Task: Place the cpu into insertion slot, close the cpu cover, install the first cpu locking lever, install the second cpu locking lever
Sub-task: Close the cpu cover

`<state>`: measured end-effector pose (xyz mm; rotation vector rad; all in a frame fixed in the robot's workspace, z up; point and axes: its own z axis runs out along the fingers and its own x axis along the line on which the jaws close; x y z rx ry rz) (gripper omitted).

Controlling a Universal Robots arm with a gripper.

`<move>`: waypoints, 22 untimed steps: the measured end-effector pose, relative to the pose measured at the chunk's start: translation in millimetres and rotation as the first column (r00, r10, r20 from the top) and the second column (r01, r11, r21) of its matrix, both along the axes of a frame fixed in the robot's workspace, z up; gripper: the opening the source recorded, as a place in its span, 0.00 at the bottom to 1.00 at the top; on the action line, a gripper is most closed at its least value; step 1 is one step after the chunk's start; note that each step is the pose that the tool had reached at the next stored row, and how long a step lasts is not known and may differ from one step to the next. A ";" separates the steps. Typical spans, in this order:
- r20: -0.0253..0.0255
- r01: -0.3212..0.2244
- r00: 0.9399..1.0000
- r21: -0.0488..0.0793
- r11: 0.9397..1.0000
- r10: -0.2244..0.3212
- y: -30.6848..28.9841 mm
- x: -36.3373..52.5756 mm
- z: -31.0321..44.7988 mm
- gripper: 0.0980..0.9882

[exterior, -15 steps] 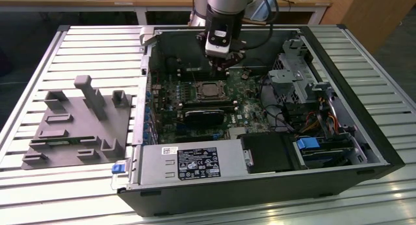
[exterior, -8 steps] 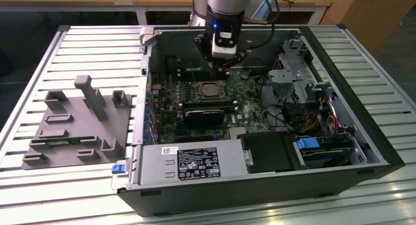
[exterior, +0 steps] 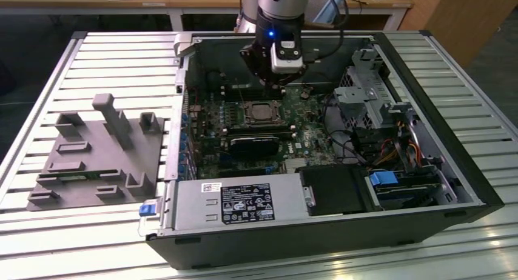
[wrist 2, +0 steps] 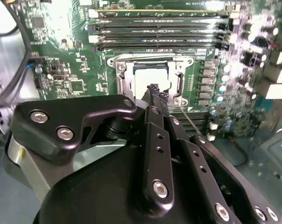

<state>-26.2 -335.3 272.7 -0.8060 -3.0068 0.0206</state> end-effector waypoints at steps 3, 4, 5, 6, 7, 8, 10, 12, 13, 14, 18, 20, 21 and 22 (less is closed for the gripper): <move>0.000 -0.055 0.999 0.000 0.999 0.055 0.0 0.0 -0.4 0.00; 0.000 -0.074 0.997 0.000 0.997 0.074 0.0 0.0 -0.5 0.00; 0.000 -0.091 0.996 0.000 0.996 0.091 0.0 0.0 -0.7 0.00; 0.000 -0.110 0.994 0.000 0.994 0.110 0.0 0.0 -0.8 0.00; 0.000 -0.128 0.992 0.000 0.992 0.128 0.0 0.0 -0.9 0.00; 0.000 -0.145 0.989 0.000 0.989 0.145 0.0 0.0 -1.0 0.00; 0.000 -0.180 0.984 0.000 0.984 0.180 0.0 0.0 -1.1 0.00; 0.001 -0.212 0.977 0.003 0.977 0.212 0.0 0.0 -1.3 0.00; 0.002 -0.225 0.974 0.007 0.974 0.225 0.0 -0.1 -1.5 0.00; 0.003 -0.236 0.972 0.012 0.972 0.236 0.0 0.0 -1.6 0.00; 0.008 -0.276 0.961 0.031 0.961 0.275 0.0 0.0 -1.8 0.00; 0.016 -0.288 0.958 0.039 0.957 0.288 0.0 0.0 -2.0 0.00; 0.021 -0.293 0.956 0.041 0.955 0.292 0.0 0.0 -2.1 0.00; 0.028 -0.295 0.955 0.042 0.954 0.294 -0.1 0.0 -2.3 0.00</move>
